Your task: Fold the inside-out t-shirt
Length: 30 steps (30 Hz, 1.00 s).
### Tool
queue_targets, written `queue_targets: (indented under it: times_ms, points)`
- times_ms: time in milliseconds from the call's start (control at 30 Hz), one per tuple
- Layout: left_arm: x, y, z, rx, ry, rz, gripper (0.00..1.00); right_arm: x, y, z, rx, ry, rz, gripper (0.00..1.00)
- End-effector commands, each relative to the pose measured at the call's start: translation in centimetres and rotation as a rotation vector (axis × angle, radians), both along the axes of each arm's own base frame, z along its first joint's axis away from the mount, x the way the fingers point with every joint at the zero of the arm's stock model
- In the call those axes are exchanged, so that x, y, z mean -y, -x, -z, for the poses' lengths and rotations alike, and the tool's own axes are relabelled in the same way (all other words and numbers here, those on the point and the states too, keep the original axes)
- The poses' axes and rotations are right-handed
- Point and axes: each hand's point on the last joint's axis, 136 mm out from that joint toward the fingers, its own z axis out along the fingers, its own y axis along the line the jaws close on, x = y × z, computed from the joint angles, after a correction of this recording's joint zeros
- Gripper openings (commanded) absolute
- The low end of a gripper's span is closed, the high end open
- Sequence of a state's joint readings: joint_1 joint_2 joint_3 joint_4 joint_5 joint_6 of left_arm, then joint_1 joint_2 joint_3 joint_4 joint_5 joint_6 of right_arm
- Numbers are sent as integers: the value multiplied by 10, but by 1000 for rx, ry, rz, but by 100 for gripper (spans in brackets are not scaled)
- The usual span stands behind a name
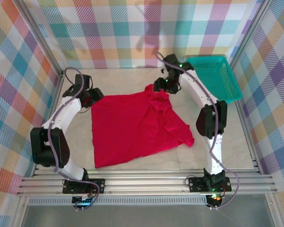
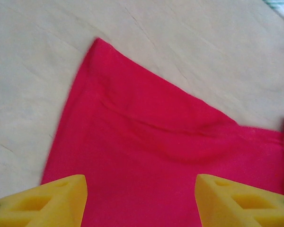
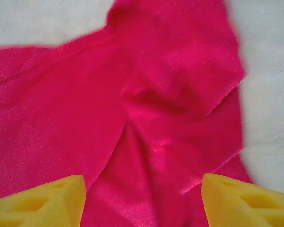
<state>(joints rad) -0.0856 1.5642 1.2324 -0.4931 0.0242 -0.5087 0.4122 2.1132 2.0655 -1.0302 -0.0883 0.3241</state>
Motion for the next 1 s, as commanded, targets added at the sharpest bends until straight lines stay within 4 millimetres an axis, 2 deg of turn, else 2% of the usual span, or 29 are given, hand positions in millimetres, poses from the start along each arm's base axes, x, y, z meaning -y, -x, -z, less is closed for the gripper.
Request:
queue_targets:
  times_ms: [0, 133, 267, 400, 533, 600, 667, 733, 767, 967]
  points:
    - [37, 13, 23, -36, 121, 72, 61, -6, -23, 11, 105, -48, -12, 67]
    - [53, 25, 48, -74, 132, 100, 61, -14, -12, 48, 59, 28, -53, 69]
    - [58, 27, 73, -134, 126, 110, 61, -6, -13, 78, 49, 119, -46, 71]
    - [60, 22, 89, -170, 126, 112, 61, -1, -16, 100, 39, 176, -56, 69]
    - [60, 20, 105, -210, 122, 111, 60, 0, -22, 117, 29, 207, -61, 59]
    - [57, 21, 112, -235, 109, 104, 60, 2, -25, 122, 27, 228, -65, 47]
    - [50, 25, 119, -261, 93, 93, 59, 4, -28, 120, 31, 239, -64, 24]
    - [40, 29, 122, -276, 78, 71, 59, 9, -33, 109, 49, 250, -54, 4]
    - [33, 31, 122, -278, 66, 57, 59, 12, -35, 99, 63, 251, -49, 0]
    - [-6, 42, 127, -309, 22, -38, 59, 36, -59, 23, 170, 221, 9, 0]
